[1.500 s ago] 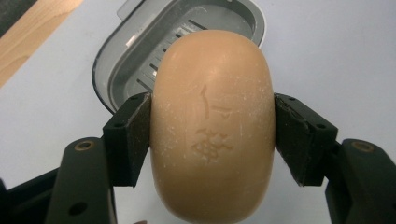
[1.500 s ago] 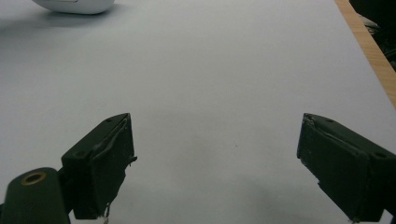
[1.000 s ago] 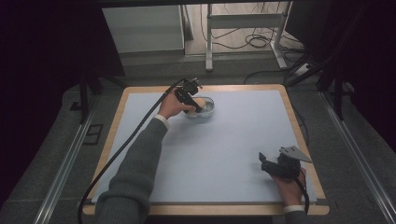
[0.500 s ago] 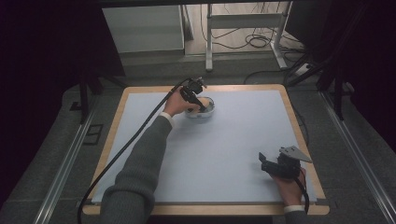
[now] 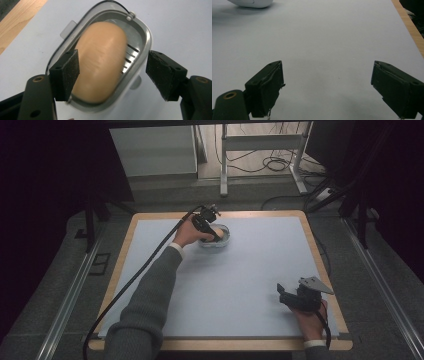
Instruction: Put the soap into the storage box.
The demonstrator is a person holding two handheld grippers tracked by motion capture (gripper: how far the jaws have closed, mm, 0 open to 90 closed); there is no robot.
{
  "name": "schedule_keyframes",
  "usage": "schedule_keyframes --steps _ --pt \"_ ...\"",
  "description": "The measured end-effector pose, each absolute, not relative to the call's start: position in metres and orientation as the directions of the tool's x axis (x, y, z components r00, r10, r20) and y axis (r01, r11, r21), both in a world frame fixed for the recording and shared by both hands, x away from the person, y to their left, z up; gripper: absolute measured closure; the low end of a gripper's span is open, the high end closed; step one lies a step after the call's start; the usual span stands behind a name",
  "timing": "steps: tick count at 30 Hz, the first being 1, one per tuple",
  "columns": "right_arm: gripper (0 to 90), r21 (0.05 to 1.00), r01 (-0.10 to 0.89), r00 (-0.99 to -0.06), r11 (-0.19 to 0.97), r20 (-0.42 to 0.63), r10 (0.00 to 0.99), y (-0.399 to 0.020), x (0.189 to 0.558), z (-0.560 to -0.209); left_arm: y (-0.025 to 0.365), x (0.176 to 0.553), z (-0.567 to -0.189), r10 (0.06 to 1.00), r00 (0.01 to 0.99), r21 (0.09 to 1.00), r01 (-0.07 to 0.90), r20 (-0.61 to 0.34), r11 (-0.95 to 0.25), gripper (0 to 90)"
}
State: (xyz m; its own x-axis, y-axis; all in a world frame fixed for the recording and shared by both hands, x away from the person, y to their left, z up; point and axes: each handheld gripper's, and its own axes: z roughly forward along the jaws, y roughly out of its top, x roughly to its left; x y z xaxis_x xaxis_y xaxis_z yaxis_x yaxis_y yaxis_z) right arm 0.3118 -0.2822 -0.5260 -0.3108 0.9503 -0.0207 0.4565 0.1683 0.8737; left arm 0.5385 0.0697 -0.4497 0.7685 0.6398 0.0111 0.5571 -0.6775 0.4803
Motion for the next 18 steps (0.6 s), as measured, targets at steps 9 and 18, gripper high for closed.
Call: schedule_keyframes --steps 9,18 --pt "10.9 0.872 0.456 -0.312 0.176 -0.029 0.95 -0.281 0.312 -0.526 0.093 0.506 -0.44 0.653 0.758 0.524 0.552 0.01 -0.648 23.3" --pt "10.9 0.873 0.459 -0.305 0.164 -0.019 0.952 -0.283 0.312 -0.526 0.113 0.465 -0.441 0.665 0.747 0.584 0.532 0.018 -0.614 20.8"
